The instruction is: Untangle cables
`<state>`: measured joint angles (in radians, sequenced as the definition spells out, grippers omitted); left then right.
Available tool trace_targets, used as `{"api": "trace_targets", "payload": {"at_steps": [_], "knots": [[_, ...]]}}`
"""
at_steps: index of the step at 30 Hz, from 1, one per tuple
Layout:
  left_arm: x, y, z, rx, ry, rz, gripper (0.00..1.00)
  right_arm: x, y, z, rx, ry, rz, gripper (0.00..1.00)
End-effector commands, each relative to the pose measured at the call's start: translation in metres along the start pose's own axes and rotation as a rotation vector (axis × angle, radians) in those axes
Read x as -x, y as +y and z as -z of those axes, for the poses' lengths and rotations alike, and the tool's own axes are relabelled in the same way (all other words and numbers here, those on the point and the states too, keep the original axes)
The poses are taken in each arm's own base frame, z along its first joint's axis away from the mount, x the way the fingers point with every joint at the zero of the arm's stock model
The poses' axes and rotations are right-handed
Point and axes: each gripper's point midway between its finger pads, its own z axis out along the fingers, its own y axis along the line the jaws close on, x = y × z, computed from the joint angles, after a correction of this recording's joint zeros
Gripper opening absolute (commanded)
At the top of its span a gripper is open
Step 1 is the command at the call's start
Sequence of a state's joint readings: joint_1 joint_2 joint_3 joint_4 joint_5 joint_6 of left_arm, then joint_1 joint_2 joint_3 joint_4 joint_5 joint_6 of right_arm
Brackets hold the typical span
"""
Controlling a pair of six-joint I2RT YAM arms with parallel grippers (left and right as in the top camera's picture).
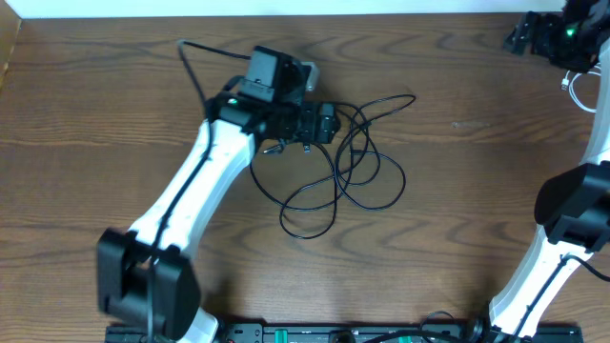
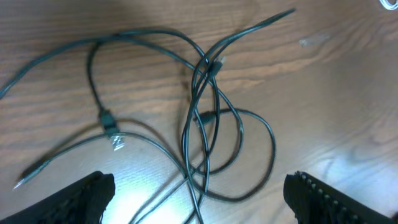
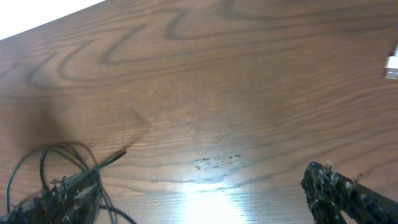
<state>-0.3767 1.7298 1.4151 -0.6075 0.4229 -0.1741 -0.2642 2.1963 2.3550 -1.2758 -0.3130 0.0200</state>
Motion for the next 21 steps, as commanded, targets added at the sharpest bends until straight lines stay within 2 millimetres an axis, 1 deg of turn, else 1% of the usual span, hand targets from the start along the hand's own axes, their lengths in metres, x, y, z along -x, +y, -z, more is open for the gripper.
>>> {"api": "trace_targets", "payload": {"at_steps": [1, 2, 4, 9, 11, 14, 21], "knots": [[-0.008, 0.004, -0.041, -0.015, 0.057, -0.033, 0.9, -0.001, 0.008, -0.001, 0.017, 0.006, 0.038, 0.99], [-0.013, 0.006, -0.055, -0.014, 0.079, -0.033, 0.89, -0.003, 0.008, -0.001, 0.017, 0.011, 0.038, 0.99], [-0.021, 0.009, -0.072, -0.012, 0.11, -0.032, 0.88, -0.004, 0.009, -0.001, 0.018, 0.019, 0.035, 0.99], [-0.033, 0.009, -0.098, -0.015, 0.149, -0.043, 0.85, -0.007, 0.011, -0.002, 0.019, 0.031, 0.036, 0.99], [-0.036, 0.007, -0.106, -0.016, 0.157, -0.051, 0.82, -0.008, 0.012, -0.002, 0.021, 0.032, 0.039, 0.99], [-0.044, 0.012, -0.116, 0.017, 0.175, -0.056, 0.77, -0.008, 0.014, -0.003, 0.022, 0.033, 0.042, 0.99], [-0.049, 0.019, -0.13, 0.032, 0.189, -0.056, 0.7, -0.008, 0.014, -0.003, 0.022, 0.033, 0.042, 0.99]]}}
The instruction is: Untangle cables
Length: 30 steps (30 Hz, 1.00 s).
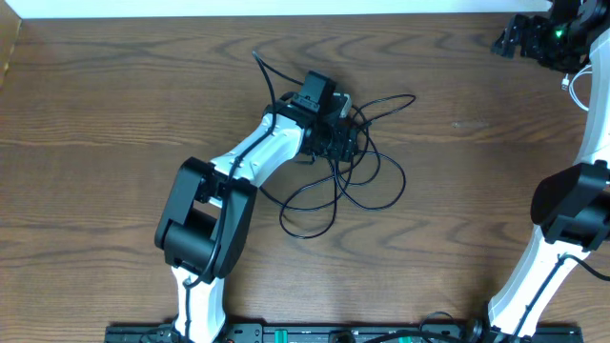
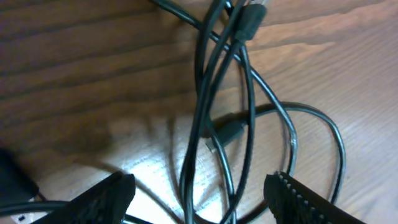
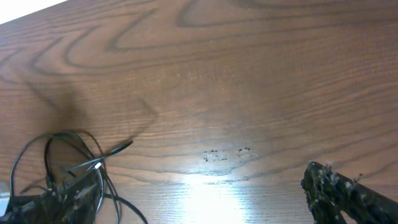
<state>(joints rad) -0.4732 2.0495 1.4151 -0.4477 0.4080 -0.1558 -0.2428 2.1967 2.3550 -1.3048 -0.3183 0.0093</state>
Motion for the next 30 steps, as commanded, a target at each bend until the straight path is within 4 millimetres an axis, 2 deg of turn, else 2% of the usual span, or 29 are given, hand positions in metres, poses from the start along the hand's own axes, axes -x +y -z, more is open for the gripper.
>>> {"api": "trace_targets", "payload": {"at_steps": [1, 2, 4, 6, 11, 15, 16, 18, 21, 23, 24, 25, 27, 28, 29, 30], "knots": [[-0.002, 0.006, -0.011, 0.02, 0.011, -0.013, 0.68, 0.001, 0.003, 0.0, 0.008, -0.002, 0.023, 0.99], [-0.003, 0.005, -0.012, 0.02, 0.011, -0.014, 0.64, 0.001, 0.003, 0.0, 0.008, -0.002, 0.023, 0.99], [-0.003, 0.005, -0.013, 0.019, 0.011, -0.016, 0.5, 0.001, 0.003, 0.0, 0.008, -0.001, 0.022, 0.99], [-0.002, 0.005, -0.013, 0.019, 0.008, -0.017, 0.41, 0.001, 0.003, 0.0, 0.008, -0.001, 0.022, 0.98], [-0.004, 0.005, -0.015, 0.023, 0.013, -0.018, 0.4, 0.0, 0.005, 0.0, 0.01, 0.0, 0.026, 0.98], [-0.012, 0.007, -0.025, 0.058, 0.035, -0.03, 0.39, 0.0, 0.008, -0.002, 0.012, 0.001, 0.032, 0.98], [-0.015, 0.005, -0.026, 0.059, 0.044, -0.031, 0.23, 0.001, 0.01, -0.002, 0.014, -0.001, 0.035, 0.98], [-0.015, 0.004, -0.026, 0.058, 0.044, -0.034, 0.08, 0.0, 0.012, -0.003, 0.016, 0.001, 0.04, 0.97], [-0.011, 0.003, -0.02, 0.056, 0.028, -0.015, 0.08, -0.001, 0.019, -0.005, 0.022, 0.005, 0.051, 0.97], [0.013, -0.003, 0.012, 0.042, -0.058, 0.005, 0.07, -0.002, 0.025, -0.006, 0.027, 0.008, 0.063, 0.97], [0.03, -0.01, 0.039, 0.025, -0.126, 0.037, 0.08, -0.002, 0.029, -0.007, 0.03, 0.009, 0.07, 0.97], [0.041, -0.016, 0.058, 0.006, -0.173, 0.059, 0.07, -0.002, 0.031, -0.008, 0.032, 0.01, 0.075, 0.97], [0.072, -0.038, 0.125, -0.075, -0.334, 0.08, 0.07, -0.003, 0.038, -0.01, 0.038, 0.012, 0.103, 0.97], [0.087, -0.055, 0.169, -0.132, -0.444, 0.064, 0.07, -0.003, 0.044, -0.011, 0.043, 0.012, 0.113, 0.97], [0.099, -0.074, 0.229, -0.184, -0.595, 0.038, 0.07, -0.004, 0.049, -0.012, 0.047, 0.013, 0.123, 0.97], [0.102, -0.093, 0.28, -0.218, -0.719, -0.014, 0.08, -0.004, 0.054, -0.013, 0.052, 0.015, 0.132, 0.97]]}}
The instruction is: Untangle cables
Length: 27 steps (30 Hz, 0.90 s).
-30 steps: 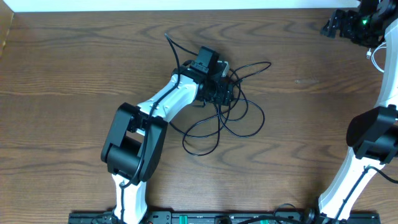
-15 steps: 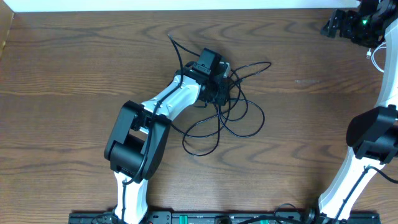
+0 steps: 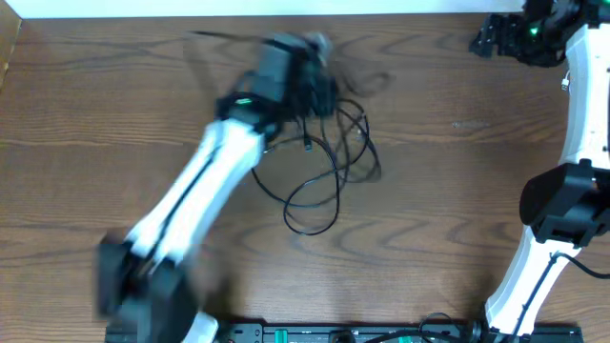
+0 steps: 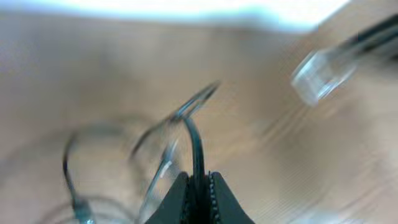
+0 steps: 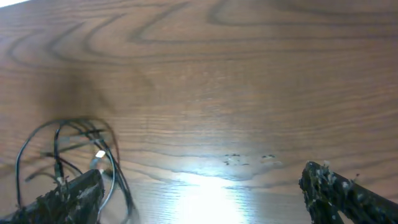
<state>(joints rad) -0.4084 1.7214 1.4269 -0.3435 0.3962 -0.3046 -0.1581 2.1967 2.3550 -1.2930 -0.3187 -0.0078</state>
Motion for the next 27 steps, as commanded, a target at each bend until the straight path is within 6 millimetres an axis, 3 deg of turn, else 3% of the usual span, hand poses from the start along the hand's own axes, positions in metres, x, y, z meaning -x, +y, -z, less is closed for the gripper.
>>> {"api": "trace_targets", "payload": {"at_steps": [1, 3, 5, 10, 13, 15, 17, 20, 22, 26, 27], "knots": [[0.084, -0.089, 0.15, -0.199, -0.399, -0.085, 0.07, -0.001, 0.018, -0.004, 0.024, 0.005, 0.046, 0.97], [0.096, -0.111, 0.194, -0.248, -0.51, -0.133, 0.07, -0.002, 0.029, -0.006, 0.057, 0.009, 0.078, 0.97], [0.103, -0.124, 0.224, -0.283, -0.593, -0.155, 0.08, -0.003, 0.046, -0.006, 0.123, 0.011, 0.119, 0.96], [0.129, -0.146, 0.286, -0.367, -0.803, -0.184, 0.08, -0.011, 0.096, -0.005, 0.307, 0.019, 0.22, 0.96], [0.154, -0.146, 0.324, -0.393, -0.943, -0.148, 0.07, -0.018, 0.125, -0.008, 0.361, 0.037, 0.258, 0.96], [0.184, -0.135, 0.372, -0.334, -1.167, -0.091, 0.07, -0.027, 0.153, -0.012, 0.387, 0.055, 0.31, 0.97], [0.198, -0.125, 0.406, -0.267, -1.318, -0.032, 0.07, -0.036, 0.177, -0.018, 0.41, 0.072, 0.352, 0.97], [0.203, -0.12, 0.425, -0.19, -1.386, -0.043, 0.08, -0.052, 0.206, -0.029, 0.44, 0.11, 0.398, 0.95], [0.202, -0.118, 0.421, -0.145, -1.366, -0.071, 0.07, -0.066, 0.227, -0.037, 0.459, 0.145, 0.432, 0.94], [0.199, -0.089, 0.386, -0.036, -1.232, -0.034, 0.08, -0.088, 0.255, -0.053, 0.47, 0.19, 0.49, 0.95], [0.196, -0.068, 0.366, 0.031, -1.157, -0.005, 0.08, -0.096, 0.264, -0.059, 0.468, 0.206, 0.51, 0.95]]}}
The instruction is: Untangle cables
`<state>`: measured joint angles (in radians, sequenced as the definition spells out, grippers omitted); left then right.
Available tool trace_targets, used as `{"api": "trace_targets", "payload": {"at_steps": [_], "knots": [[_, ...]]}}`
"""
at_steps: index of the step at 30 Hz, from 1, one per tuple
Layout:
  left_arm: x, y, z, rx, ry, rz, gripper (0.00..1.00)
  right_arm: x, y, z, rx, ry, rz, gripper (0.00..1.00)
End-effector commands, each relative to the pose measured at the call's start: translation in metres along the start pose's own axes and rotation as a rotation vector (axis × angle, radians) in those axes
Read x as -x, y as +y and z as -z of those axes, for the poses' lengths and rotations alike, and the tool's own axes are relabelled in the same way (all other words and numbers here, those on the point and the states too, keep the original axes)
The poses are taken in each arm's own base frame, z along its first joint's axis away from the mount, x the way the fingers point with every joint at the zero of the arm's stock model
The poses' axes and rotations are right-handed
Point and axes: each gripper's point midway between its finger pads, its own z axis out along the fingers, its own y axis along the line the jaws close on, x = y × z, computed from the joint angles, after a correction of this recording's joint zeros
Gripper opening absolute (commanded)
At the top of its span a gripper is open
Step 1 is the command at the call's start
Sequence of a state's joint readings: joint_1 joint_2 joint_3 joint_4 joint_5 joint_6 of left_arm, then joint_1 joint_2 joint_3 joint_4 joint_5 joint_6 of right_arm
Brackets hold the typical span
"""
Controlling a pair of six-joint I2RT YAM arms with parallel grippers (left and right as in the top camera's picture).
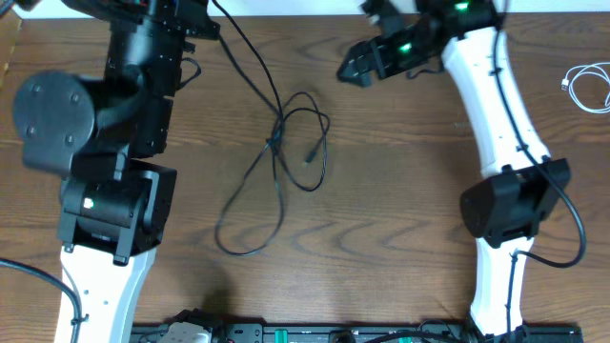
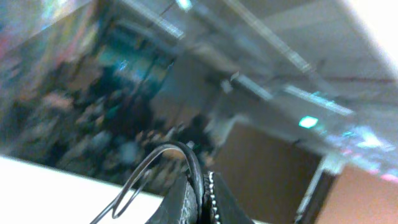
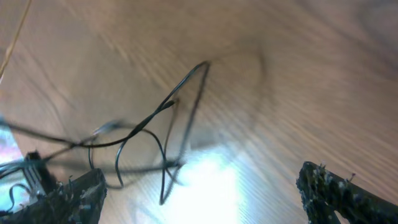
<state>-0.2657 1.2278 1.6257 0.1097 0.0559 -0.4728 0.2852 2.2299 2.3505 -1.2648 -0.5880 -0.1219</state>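
Note:
Black cables (image 1: 286, 133) lie in a loose tangle mid-table, with one long loop (image 1: 243, 233) trailing toward the front. One strand rises from the tangle to my left gripper (image 1: 197, 21), held high at the back left. In the left wrist view that gripper (image 2: 200, 186) is shut on the black cable (image 2: 155, 165), and the camera looks out at the room. My right gripper (image 1: 351, 69) hangs open over the back of the table, right of the tangle. The right wrist view shows its gripper (image 3: 199, 193) wide open, with the cables (image 3: 155, 124) ahead on the wood.
A white cable (image 1: 586, 84) lies coiled at the far right edge of the wooden table (image 1: 429, 191). The left arm's body (image 1: 105, 191) stands over the left side. A black rail (image 1: 315, 333) runs along the front edge.
My left gripper, still shut on the cable, has gone from low at the back middle to high at the back left, drawing a strand taut. The tangle shifted left. My right gripper came in from the far right corner.
My left gripper was first open above the tangle, then open right down over the crossed strands. Later it was shut on one strand at the back of the table. Now it holds that strand high, the tangle is looser, and the right arm has swung in near it.

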Motion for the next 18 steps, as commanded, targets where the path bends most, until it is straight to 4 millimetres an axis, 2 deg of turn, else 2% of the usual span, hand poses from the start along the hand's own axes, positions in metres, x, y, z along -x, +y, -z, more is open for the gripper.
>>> {"api": "trace_targets", "payload": {"at_steps": [1, 4, 6, 9, 14, 16, 18], "knots": [[-0.024, 0.042, -0.006, 0.141, 0.091, -0.054, 0.07, -0.011, 0.012, -0.034, 0.018, 0.068, 0.033, 0.95], [-0.03, 0.074, -0.003, 0.232, 0.131, -0.072, 0.07, -0.019, 0.024, -0.058, 0.04, 0.114, 0.053, 0.95], [-0.014, 0.095, 0.0, 0.284, 0.101, -0.136, 0.08, -0.027, 0.03, -0.077, 0.055, 0.153, 0.06, 0.97], [0.01, 0.114, 0.007, 0.339, 0.051, -0.179, 0.07, -0.036, 0.037, -0.095, 0.062, 0.192, 0.077, 0.96], [0.056, 0.13, 0.02, 0.402, -0.05, -0.223, 0.07, -0.046, 0.037, -0.114, -0.017, 0.235, 0.057, 0.95], [0.066, 0.132, 0.023, 0.412, -0.076, -0.234, 0.07, -0.048, 0.036, -0.123, -0.037, 0.245, 0.042, 0.93], [0.076, 0.134, 0.028, 0.424, -0.101, -0.245, 0.07, -0.052, 0.033, -0.14, -0.072, 0.257, 0.01, 0.91]]}}
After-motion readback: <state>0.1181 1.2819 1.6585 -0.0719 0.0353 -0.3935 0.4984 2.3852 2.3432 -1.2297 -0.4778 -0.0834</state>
